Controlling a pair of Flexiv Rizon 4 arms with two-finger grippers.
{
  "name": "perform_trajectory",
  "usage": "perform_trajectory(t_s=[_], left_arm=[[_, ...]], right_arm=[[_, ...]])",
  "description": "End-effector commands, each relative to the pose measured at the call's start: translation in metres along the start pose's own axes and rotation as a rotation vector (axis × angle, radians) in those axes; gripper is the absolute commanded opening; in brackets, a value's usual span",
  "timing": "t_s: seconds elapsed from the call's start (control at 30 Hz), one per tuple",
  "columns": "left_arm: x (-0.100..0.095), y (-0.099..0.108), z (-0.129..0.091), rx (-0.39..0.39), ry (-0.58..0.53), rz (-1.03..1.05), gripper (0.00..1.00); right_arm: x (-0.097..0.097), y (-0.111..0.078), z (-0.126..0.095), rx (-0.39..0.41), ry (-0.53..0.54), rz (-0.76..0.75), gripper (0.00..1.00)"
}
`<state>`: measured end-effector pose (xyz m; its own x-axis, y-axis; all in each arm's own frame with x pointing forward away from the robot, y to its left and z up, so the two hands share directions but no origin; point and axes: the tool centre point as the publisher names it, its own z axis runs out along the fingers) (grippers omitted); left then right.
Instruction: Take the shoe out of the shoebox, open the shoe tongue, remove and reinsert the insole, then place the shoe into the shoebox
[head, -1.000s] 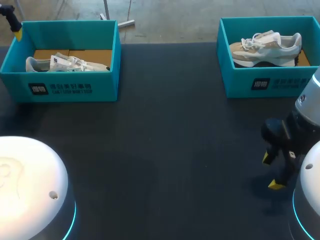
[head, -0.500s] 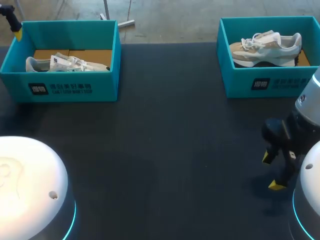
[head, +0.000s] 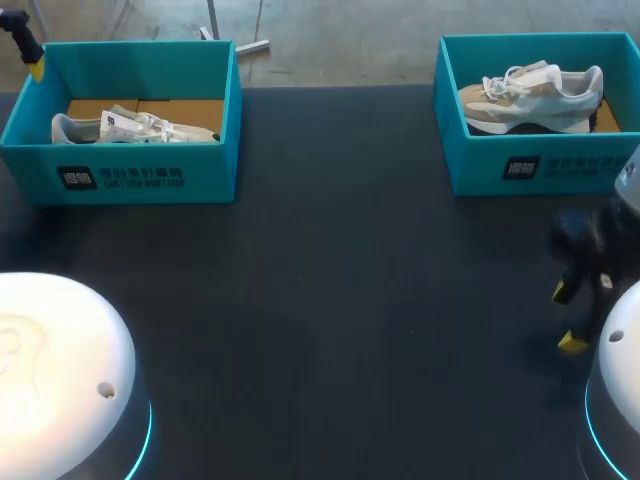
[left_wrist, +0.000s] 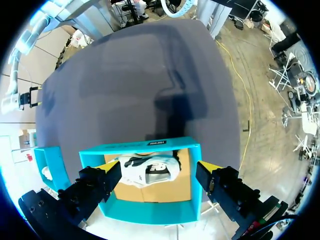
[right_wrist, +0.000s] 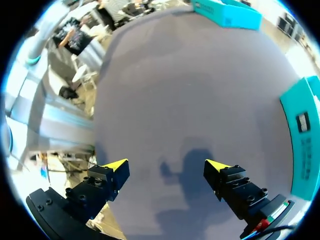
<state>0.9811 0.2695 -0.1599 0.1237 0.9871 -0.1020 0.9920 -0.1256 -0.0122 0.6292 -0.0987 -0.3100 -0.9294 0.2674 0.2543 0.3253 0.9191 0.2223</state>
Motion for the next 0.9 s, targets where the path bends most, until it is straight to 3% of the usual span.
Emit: perform_trajectory(t_s=[0.03, 0.2, 0.63, 0.77, 0.9], left_arm=[[0.0, 0.0, 0.0, 0.0, 0.002, 0.0, 1.0], [0.0, 0.0, 0.0, 0.0, 0.002, 0.0, 1.0], [0.0, 0.0, 0.0, 0.0, 0.002, 0.0, 1.0], [0.0, 0.0, 0.0, 0.0, 0.002, 0.0, 1.0], [0.0, 0.0, 0.0, 0.0, 0.002, 0.0, 1.0]], right_arm=[[-0.02, -0.002, -0.017, 0.004, -0.022, 0.064, 1.0], [-0.044, -0.006, -0.042, -0.013, -0.047, 0.213, 1.0], [-0.044, -0.006, -0.042, -0.013, -0.047, 0.213, 1.0], [-0.036, -0.002, -0.034, -0.014, -0.041, 0.27, 1.0], [-0.052, 0.002, -0.043, 0.011, -0.057, 0.341, 1.0]])
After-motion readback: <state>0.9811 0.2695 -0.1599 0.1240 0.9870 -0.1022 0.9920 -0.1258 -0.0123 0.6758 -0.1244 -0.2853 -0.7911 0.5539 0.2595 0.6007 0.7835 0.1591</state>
